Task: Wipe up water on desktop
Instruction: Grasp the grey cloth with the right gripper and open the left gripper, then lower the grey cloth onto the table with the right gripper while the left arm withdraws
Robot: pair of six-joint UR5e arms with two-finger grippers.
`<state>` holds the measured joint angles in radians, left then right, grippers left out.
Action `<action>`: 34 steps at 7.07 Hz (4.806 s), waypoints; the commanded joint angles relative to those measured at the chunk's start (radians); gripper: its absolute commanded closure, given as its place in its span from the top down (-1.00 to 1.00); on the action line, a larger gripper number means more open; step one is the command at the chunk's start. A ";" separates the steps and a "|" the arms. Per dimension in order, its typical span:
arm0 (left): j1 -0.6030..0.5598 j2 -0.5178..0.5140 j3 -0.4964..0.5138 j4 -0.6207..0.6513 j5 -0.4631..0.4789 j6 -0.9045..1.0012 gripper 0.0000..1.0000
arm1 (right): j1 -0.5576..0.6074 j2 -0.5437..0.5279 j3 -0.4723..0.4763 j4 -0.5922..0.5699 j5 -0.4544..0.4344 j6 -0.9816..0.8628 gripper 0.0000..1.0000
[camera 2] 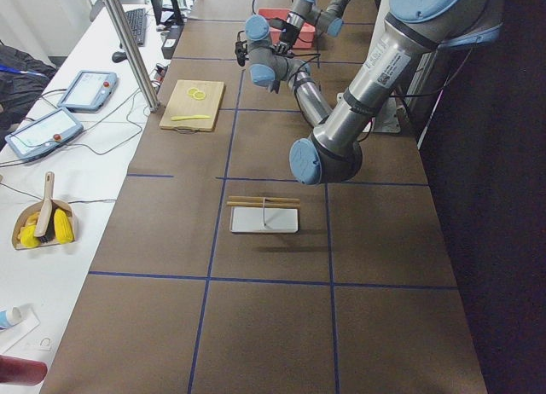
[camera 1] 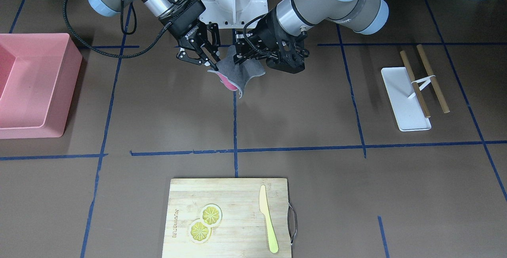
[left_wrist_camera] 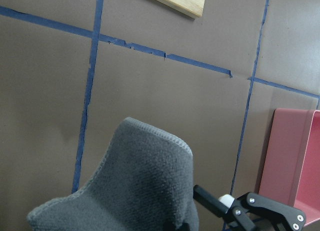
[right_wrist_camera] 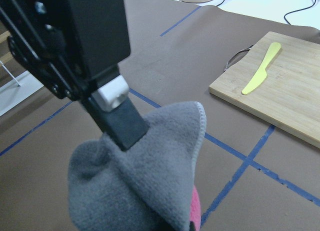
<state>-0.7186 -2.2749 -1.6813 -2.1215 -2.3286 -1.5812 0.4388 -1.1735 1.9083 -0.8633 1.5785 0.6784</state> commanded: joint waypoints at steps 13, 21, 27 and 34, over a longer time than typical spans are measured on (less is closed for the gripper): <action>-0.181 0.082 -0.021 -0.015 -0.173 0.018 1.00 | 0.008 -0.002 0.305 -0.463 0.023 0.019 -1.00; -0.420 0.323 -0.253 0.370 0.233 0.891 1.00 | 0.265 0.023 0.381 -0.959 0.226 -0.058 -1.00; -0.616 0.507 -0.353 0.772 0.222 1.464 1.00 | 0.396 0.037 0.252 -1.285 0.448 -0.322 -1.00; -0.645 0.566 -0.344 0.756 0.138 1.468 1.00 | 0.246 0.112 -0.054 -1.117 0.503 -0.364 -0.95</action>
<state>-1.3646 -1.7090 -2.0287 -1.3650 -2.1901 -0.1135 0.7037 -1.0650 1.8713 -2.0050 2.0523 0.3115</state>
